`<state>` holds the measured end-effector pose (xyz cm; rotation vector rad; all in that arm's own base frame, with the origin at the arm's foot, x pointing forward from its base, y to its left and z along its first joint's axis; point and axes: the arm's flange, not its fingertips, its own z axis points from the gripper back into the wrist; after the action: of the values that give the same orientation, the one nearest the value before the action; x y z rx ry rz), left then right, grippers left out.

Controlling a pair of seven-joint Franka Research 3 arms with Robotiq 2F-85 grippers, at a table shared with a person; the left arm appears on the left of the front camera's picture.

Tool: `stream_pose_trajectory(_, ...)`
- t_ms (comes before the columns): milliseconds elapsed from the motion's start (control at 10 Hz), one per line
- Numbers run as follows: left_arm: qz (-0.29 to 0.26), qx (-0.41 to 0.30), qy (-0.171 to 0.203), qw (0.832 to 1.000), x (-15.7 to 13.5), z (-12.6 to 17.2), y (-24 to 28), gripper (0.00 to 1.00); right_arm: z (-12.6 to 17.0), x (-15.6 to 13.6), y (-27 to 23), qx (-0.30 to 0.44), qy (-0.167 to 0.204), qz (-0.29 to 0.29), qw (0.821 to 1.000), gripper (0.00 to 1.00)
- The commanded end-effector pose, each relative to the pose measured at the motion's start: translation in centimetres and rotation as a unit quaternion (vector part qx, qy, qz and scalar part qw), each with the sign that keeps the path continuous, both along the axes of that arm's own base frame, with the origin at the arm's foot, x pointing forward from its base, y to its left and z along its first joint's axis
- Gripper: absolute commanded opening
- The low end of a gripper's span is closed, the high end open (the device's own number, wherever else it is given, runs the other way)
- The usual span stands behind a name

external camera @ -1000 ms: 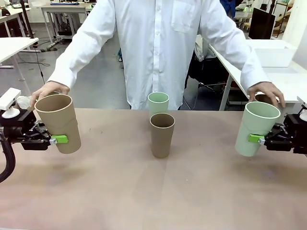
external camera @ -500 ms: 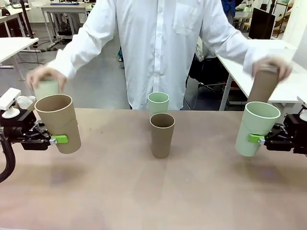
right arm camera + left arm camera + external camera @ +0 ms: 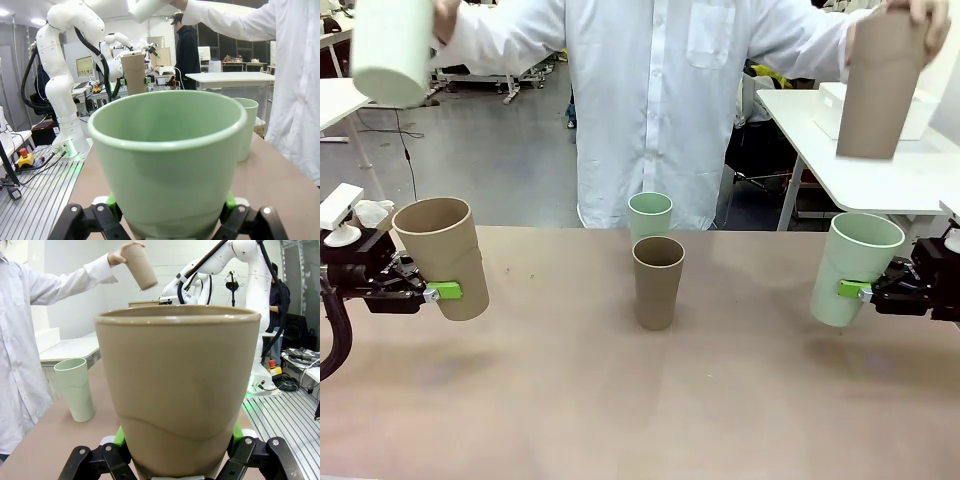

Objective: Stack the cups and store them in the basket.
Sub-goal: Place the stack of Reusable plastic cups into the Pantry Basket.

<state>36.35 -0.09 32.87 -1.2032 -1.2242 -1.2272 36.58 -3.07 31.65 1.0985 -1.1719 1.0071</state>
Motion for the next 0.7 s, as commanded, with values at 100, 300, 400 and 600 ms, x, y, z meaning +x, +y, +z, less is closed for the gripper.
stream_pose_trajectory(100,0.002,-0.002,-0.001,1.0,0.06,0.32,0.01,0.83,0.15,0.0,0.07,0.0,0.0,0.001,1.0,0.86)
stream_pose_trajectory(300,0.002,-0.002,-0.001,1.0,0.06,0.32,0.01,0.83,0.15,0.0,0.07,0.0,0.0,0.001,1.0,0.86)
stream_pose_trajectory(400,0.002,-0.002,-0.001,1.0,0.06,0.32,0.01,0.83,0.15,0.0,0.07,0.0,0.0,0.001,1.0,0.86)
stream_pose_trajectory(600,0.002,-0.002,-0.001,1.0,0.06,0.32,0.01,0.83,0.15,0.0,0.07,0.0,0.0,0.001,1.0,0.86)
